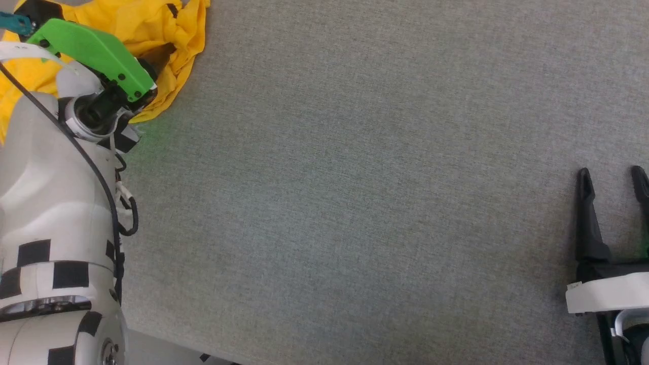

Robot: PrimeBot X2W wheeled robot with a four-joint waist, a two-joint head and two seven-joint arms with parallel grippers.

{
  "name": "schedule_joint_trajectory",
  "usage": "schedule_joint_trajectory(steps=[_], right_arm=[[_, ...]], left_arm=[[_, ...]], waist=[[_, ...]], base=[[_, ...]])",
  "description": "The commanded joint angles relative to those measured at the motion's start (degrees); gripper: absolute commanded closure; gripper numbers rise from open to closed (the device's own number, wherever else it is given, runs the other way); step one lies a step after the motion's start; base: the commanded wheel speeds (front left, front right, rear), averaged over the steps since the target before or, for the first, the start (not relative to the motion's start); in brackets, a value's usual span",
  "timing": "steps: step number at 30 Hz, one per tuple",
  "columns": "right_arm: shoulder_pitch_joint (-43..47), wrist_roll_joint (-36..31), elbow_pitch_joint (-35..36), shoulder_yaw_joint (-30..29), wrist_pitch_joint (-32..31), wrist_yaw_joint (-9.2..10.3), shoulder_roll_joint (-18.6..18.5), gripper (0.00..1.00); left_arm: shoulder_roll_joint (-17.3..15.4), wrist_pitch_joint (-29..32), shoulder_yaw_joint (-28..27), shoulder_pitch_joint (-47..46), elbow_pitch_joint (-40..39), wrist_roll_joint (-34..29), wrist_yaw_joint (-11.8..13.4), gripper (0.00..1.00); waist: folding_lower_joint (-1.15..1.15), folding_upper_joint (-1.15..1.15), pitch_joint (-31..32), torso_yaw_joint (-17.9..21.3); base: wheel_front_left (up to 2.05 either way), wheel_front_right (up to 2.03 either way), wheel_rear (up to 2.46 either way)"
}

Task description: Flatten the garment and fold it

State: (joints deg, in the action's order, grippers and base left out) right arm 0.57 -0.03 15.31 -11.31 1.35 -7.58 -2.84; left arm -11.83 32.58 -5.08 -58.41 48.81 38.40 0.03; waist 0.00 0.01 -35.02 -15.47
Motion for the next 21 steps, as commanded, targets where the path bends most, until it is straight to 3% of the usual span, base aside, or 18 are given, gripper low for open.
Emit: schedule_joint_trajectory(steps=[1, 2, 10, 14, 21], right_arm=[[-0.6, 0.1, -1.3, 0.1, -0.4, 0.09, 0.0, 0.0], [-0.6, 0.1, -1.5, 0.0, -0.4, 0.09, 0.0, 0.0], [-0.5, 0.2, -4.4, 0.6, 0.3, 0.09, 0.0, 0.0], [-1.3, 1.5, -7.5, 2.1, 1.5, 0.09, 0.0, 0.0], [-1.6, 4.5, -13.9, 4.0, 4.4, 0.09, 0.0, 0.0]], left_arm=[[3.2, 1.4, 1.1, 3.1, 3.5, 0.5, -0.1, 0.0], [3.0, 0.1, 1.0, 3.0, 3.3, 0.4, -0.2, 1.0], [1.3, -13.3, -1.8, 0.9, -0.1, 1.0, -3.1, 1.0], [-0.6, -18.0, -2.1, -1.6, -2.1, 0.0, -3.4, 1.0], [-2.5, -18.1, 0.6, -7.8, -7.6, -1.7, -5.1, 1.0]], waist=[[0.0, -0.01, -0.1, 0.3], [0.0, -0.01, 0.1, 0.3], [0.0, -0.01, 4.9, -1.7], [0.0, -0.01, 9.0, -2.0], [0.0, -0.01, 17.1, -0.3]], base=[[0.0, 0.0, 0.0], [0.0, 0.0, 0.0], [0.0, 0.0, 0.0], [0.0, 0.0, 0.0], [0.0, 0.0, 0.0]])
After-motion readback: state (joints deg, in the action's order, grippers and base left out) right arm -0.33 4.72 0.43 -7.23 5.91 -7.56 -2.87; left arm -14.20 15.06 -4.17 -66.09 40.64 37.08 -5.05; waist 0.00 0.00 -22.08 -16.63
